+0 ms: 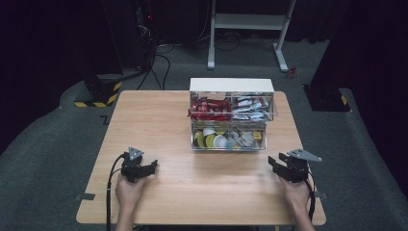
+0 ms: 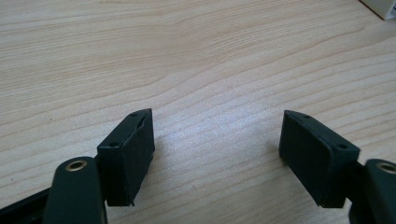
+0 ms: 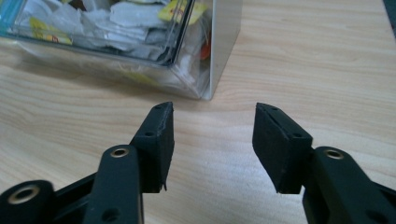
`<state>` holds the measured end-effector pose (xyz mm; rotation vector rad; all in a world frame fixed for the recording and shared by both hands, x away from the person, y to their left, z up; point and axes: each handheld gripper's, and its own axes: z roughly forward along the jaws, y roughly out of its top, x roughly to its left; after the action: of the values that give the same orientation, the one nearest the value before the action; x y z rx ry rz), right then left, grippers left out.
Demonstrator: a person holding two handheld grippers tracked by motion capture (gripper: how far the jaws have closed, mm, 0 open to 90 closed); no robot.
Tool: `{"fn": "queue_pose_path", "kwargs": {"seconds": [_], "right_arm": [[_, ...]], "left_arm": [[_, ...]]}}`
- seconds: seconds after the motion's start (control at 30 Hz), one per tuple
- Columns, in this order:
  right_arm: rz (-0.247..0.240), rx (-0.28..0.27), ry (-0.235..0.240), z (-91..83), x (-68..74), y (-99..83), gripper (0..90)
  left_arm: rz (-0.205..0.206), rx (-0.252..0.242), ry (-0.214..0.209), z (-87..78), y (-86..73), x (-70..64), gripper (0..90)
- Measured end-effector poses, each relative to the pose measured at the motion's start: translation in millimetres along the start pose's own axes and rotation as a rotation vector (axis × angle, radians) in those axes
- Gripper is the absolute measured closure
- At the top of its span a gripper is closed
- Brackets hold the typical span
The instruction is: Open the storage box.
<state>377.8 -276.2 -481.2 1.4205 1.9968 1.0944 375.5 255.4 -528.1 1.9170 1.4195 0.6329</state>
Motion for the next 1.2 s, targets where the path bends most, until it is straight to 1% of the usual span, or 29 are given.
{"fn": "queue_pose_path", "kwargs": {"seconds": [0.1, 0.13, 0.2, 0.27, 0.3, 0.37, 0.4, 0.53, 0.57, 0.63, 0.67, 0.7, 0.83, 0.87, 1.0, 1.2], "right_arm": [[-0.007, -0.013, -0.012, -1.1, 1.4, 2.7, 45.2], [-0.022, -0.010, -0.011, -1.8, 3.0, 6.8, 45.2], [-0.034, -0.018, -0.005, -3.0, 3.9, 9.6, 45.5], [-0.034, -0.018, 0.004, -4.0, 4.6, 11.4, 46.2], [-0.034, -0.029, 0.017, -6.3, 6.1, 15.2, 48.1], [-0.034, -0.033, 0.022, -7.1, 6.8, 16.6, 48.8], [-0.039, -0.042, 0.029, -9.6, 9.3, 20.9, 50.3], [-0.049, -0.059, 0.042, -13.5, 12.0, 27.5, 52.7], [-0.052, -0.071, 0.047, -16.0, 13.6, 32.0, 54.7], [-0.054, -0.075, 0.050, -16.9, 14.1, 33.8, 55.4], [-0.054, -0.078, 0.055, -18.2, 15.1, 36.2, 56.2], [-0.065, -0.087, 0.066, -21.0, 17.6, 41.8, 57.7], [-0.071, -0.098, 0.082, -23.6, 20.0, 47.2, 59.5], [-0.074, -0.103, 0.084, -25.1, 21.4, 51.9, 60.5], [-0.084, -0.106, 0.086, -27.3, 23.2, 58.4, 61.5], [-0.114, -0.117, 0.095, -30.6, 27.2, 72.8, 61.7]], "left_arm": [[0.000, 0.000, -0.001, 0.0, 0.0, 0.1, 27.0], [0.000, 0.000, 0.000, 0.0, 0.0, 0.0, 27.0], [-0.002, -0.002, 0.000, 0.1, 0.0, 0.0, 27.0], [0.000, 0.000, -0.001, 0.0, 0.0, 0.1, 27.0], [0.000, -0.001, -0.001, 0.0, 0.0, 0.2, 27.0], [-0.001, -0.001, -0.001, 0.1, 0.0, 0.0, 27.0], [0.000, -0.001, -0.001, 0.1, 0.0, 0.1, 27.0], [-0.002, -0.002, -0.002, 0.1, 0.0, 0.3, 27.0], [-0.003, -0.003, -0.002, 0.1, 0.0, 0.3, 27.0], [-0.003, -0.002, -0.003, 0.1, 0.0, 0.3, 27.0], [-0.004, -0.003, -0.002, 0.1, 0.0, 0.3, 27.0], [-0.004, -0.003, -0.003, 0.1, 0.0, 0.3, 27.0], [-0.003, 0.001, -0.006, -0.2, 0.1, 1.0, 27.0], [-0.005, -0.001, -0.006, -0.1, 0.0, 1.0, 27.0], [-0.005, -0.003, -0.005, 0.1, 0.1, 0.7, 27.0], [-0.005, -0.004, -0.003, 0.3, 0.0, 0.4, 27.0]]}}
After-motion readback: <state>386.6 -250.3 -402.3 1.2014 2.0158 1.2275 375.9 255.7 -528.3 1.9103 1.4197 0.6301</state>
